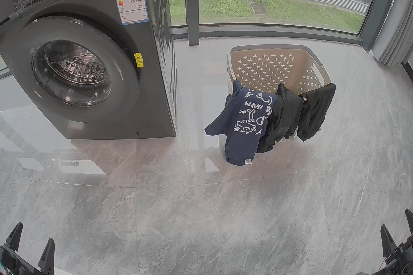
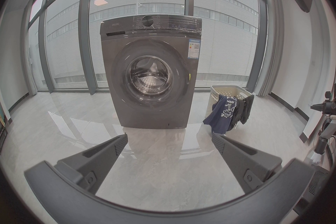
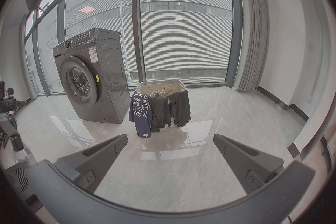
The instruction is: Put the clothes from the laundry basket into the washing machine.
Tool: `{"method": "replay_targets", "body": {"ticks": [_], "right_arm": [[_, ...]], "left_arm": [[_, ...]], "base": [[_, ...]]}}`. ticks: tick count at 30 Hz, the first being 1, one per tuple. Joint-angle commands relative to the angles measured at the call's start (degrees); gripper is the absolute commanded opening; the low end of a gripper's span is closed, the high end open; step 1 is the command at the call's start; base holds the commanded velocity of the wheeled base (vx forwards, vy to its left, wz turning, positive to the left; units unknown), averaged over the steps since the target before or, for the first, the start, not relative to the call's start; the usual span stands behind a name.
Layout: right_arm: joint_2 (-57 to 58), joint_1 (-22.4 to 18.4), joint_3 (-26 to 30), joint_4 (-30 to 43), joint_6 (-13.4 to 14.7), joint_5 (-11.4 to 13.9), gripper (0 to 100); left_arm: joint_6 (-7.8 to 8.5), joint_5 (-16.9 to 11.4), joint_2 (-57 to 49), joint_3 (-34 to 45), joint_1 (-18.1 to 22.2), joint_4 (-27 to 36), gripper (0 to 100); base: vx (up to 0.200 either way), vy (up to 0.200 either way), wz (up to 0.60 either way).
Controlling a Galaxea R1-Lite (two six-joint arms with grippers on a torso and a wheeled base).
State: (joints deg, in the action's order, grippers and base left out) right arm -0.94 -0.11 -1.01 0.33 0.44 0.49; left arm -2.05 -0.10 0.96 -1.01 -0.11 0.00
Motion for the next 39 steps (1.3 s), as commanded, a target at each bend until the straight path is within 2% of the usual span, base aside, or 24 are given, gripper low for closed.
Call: {"method": "replay_targets", "body": {"ticks": [1, 7, 16, 28, 35, 39], "right_arm": [[0.9, 0.0, 0.9, 0.0, 0.0, 0.0, 100], [0.9, 0.0, 0.9, 0.0, 0.0, 0.0, 100], [0.9, -0.1, 0.9, 0.0, 0.0, 0.0, 100], [0.9, 0.0, 0.9, 0.0, 0.0, 0.0, 100], [0.9, -0.1, 0.9, 0.0, -0.3, 0.3, 100], [0.9, 0.0, 0.9, 0.0, -0.2, 0.3, 100]], "left_arm": [[-0.24, 0.0, -0.5, 0.9, 0.0, 0.0, 100], [-0.15, 0.0, -0.4, 0.9, 0.0, 0.0, 100], [-0.24, 0.0, -0.4, 0.9, 0.0, 0.0, 100], [-0.24, 0.0, -0.4, 0.9, -0.1, 0.0, 100], [-0.68, 0.1, -0.4, 0.9, -0.1, 0.0, 100], [-0.41, 0.1, -0.4, 0.9, -0.1, 0.0, 100]], "base": [[0.0, -0.2, 0.0], [0.0, -0.2, 0.0], [0.0, 0.0, 0.0], [0.2, 0.0, 0.0], [0.0, 0.0, 0.0], [0.0, 0.0, 0.0]]}}
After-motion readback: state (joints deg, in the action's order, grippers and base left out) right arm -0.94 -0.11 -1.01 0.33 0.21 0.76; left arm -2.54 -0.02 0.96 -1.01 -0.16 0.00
